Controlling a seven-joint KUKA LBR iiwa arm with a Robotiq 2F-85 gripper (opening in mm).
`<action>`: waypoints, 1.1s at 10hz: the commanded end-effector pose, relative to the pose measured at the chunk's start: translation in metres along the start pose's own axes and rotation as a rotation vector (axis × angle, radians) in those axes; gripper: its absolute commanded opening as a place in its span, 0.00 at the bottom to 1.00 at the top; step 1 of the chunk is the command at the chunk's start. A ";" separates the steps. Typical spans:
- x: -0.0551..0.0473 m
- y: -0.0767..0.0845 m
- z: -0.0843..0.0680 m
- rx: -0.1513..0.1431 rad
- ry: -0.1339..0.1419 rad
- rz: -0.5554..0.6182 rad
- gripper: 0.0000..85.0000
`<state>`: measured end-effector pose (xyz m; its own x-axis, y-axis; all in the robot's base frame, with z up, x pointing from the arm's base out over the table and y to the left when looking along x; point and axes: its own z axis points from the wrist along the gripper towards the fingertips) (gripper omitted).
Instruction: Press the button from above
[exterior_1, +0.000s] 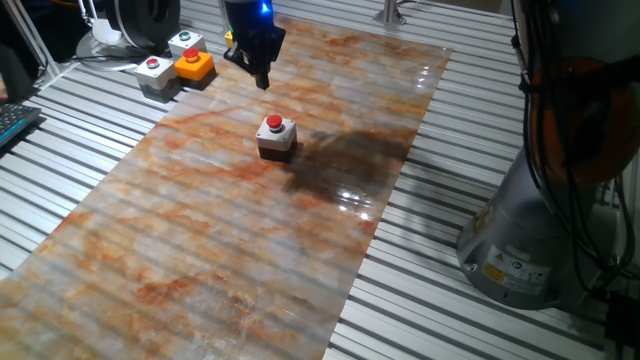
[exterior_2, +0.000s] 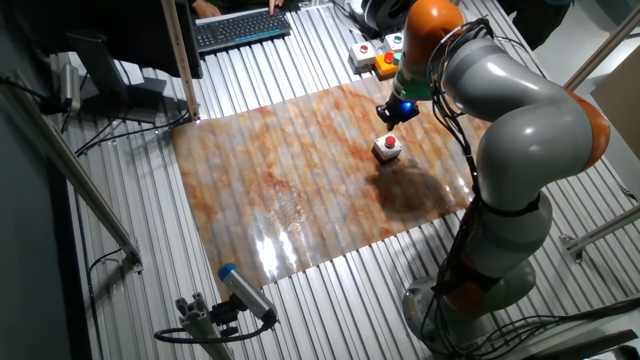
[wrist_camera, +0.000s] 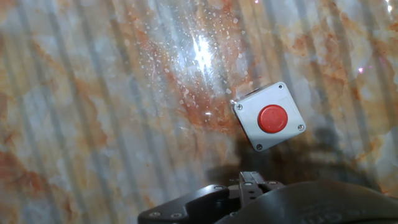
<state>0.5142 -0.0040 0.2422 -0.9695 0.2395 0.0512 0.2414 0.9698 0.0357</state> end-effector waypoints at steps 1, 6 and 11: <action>0.000 0.001 0.000 0.000 0.002 0.003 0.00; -0.002 0.007 -0.003 0.010 -0.004 0.013 0.00; -0.002 0.010 -0.004 0.013 -0.010 0.016 0.00</action>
<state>0.5189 0.0048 0.2464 -0.9659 0.2555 0.0411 0.2565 0.9663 0.0220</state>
